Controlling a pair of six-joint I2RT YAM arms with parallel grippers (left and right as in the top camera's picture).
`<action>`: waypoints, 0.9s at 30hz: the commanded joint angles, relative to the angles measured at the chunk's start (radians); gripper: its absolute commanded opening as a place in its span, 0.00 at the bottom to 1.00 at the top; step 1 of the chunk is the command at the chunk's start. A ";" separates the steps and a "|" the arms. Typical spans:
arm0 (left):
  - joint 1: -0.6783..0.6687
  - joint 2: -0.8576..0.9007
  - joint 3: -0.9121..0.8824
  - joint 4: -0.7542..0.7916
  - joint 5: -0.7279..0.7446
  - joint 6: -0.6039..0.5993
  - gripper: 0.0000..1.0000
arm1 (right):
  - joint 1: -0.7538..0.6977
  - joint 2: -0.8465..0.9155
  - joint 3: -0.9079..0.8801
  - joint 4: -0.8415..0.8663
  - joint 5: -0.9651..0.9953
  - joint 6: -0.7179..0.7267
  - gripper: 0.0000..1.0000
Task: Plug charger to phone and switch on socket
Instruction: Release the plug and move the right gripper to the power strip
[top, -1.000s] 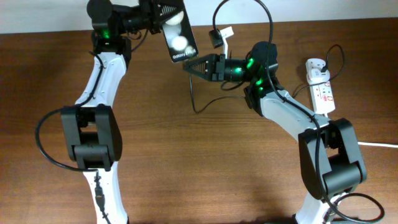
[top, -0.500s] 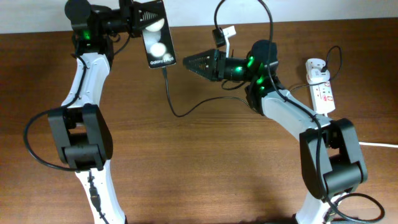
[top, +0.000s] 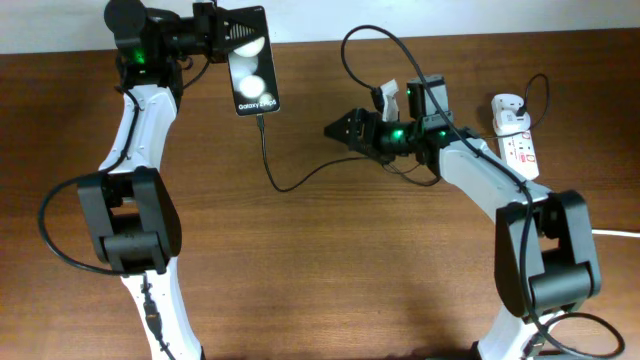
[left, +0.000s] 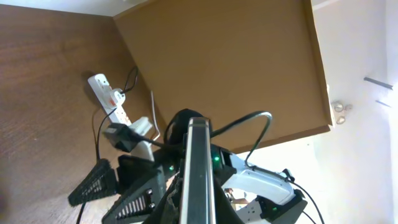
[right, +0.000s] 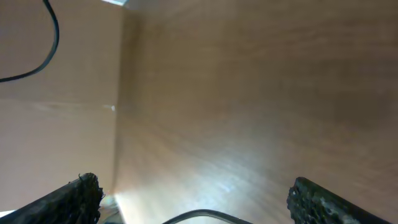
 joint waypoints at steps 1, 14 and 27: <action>0.004 -0.006 0.012 0.006 0.001 0.013 0.00 | -0.036 -0.108 0.050 -0.021 0.097 -0.056 0.99; -0.051 -0.005 0.012 0.005 -0.004 0.066 0.00 | -0.517 -0.164 0.231 -0.724 0.577 -0.139 0.99; -0.088 -0.005 0.012 0.005 -0.023 0.066 0.00 | -0.697 0.314 0.971 -1.147 0.475 -0.549 0.99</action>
